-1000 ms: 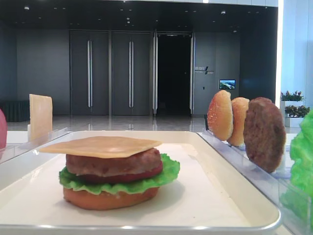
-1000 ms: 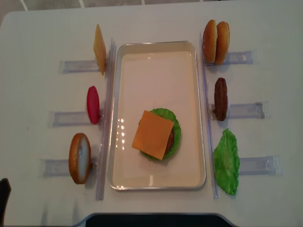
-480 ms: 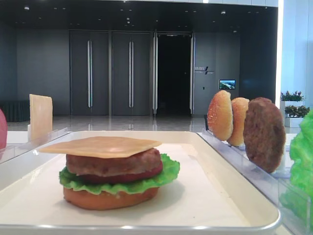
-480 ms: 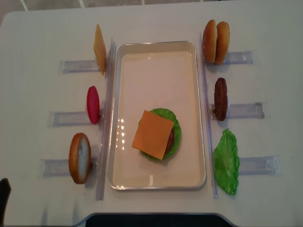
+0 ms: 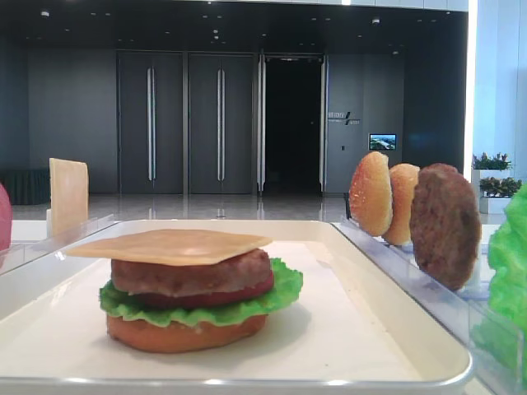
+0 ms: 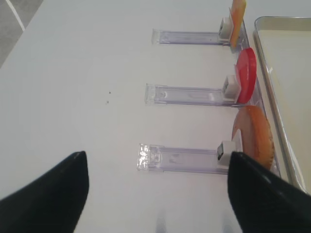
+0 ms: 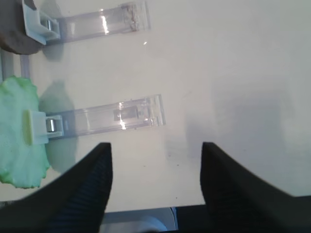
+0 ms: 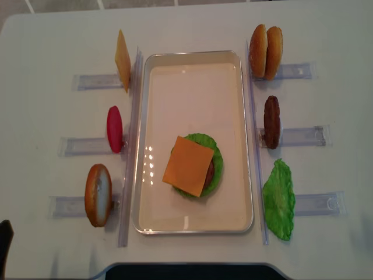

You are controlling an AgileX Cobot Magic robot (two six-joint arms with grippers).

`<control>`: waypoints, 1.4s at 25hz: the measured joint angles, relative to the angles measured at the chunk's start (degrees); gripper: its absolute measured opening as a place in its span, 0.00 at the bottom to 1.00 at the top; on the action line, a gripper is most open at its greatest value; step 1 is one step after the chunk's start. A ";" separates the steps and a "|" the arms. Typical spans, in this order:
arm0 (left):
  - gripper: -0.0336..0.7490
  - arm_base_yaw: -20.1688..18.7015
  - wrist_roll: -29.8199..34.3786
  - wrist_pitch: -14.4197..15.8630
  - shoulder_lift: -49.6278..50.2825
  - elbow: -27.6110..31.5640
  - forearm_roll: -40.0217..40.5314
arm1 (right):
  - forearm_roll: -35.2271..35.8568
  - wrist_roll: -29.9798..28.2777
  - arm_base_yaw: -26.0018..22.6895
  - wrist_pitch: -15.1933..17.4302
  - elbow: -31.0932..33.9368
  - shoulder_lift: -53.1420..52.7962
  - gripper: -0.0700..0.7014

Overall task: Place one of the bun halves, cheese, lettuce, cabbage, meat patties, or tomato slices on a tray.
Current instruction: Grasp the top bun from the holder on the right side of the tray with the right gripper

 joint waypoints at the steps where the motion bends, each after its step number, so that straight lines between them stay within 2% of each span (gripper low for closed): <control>1: 0.93 0.00 0.00 0.00 0.00 0.00 -0.01 | 0.29 -0.22 0.00 0.28 -1.63 3.09 0.63; 9: 0.93 0.00 0.00 0.00 0.00 0.00 -0.01 | 0.35 -3.11 0.00 1.01 -15.06 25.93 0.63; 16: 0.93 0.00 0.00 0.00 0.00 0.00 -0.01 | 0.41 -5.77 0.00 1.18 -27.68 40.88 0.63; 27: 0.93 0.00 0.00 0.00 0.00 0.00 -0.01 | 1.66 -6.25 0.00 2.44 -47.67 57.95 0.63; 35: 0.93 0.00 0.00 0.00 0.00 0.00 -0.01 | 1.66 -6.25 1.67 2.50 -57.66 65.85 0.63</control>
